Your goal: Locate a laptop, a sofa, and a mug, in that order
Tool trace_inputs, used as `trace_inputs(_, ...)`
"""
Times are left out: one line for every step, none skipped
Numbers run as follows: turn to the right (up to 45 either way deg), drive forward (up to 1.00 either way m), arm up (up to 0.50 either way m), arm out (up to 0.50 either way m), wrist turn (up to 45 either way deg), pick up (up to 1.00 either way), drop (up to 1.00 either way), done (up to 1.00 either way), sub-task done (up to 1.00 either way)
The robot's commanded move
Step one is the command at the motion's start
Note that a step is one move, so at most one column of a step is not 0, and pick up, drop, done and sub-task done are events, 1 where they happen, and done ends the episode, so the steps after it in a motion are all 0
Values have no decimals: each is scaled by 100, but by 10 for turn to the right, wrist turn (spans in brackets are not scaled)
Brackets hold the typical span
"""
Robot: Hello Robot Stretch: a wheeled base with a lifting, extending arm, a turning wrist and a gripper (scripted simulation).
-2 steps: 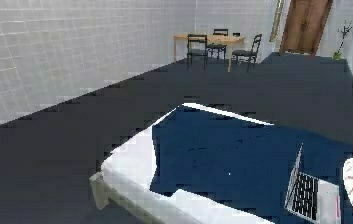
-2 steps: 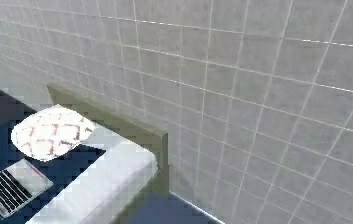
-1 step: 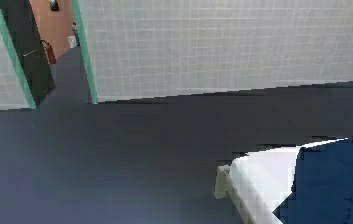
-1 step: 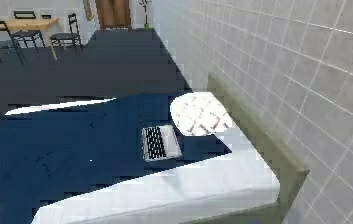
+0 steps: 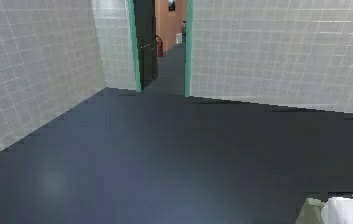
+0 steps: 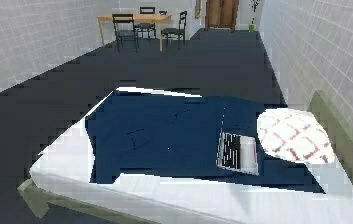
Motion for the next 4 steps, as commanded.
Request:
trace_inputs(0, 100, 0, 0, 0, 0, 0, 0, 0)
trace_inputs(0, 100, 0, 0, 0, 0, 0, 0, 0)
trace_inputs(0, 100, 0, 0, 0, 0, 0, 0, 0)
trace_inputs(-60, 0, 0, 0, 0, 0, 0, 0, 0)
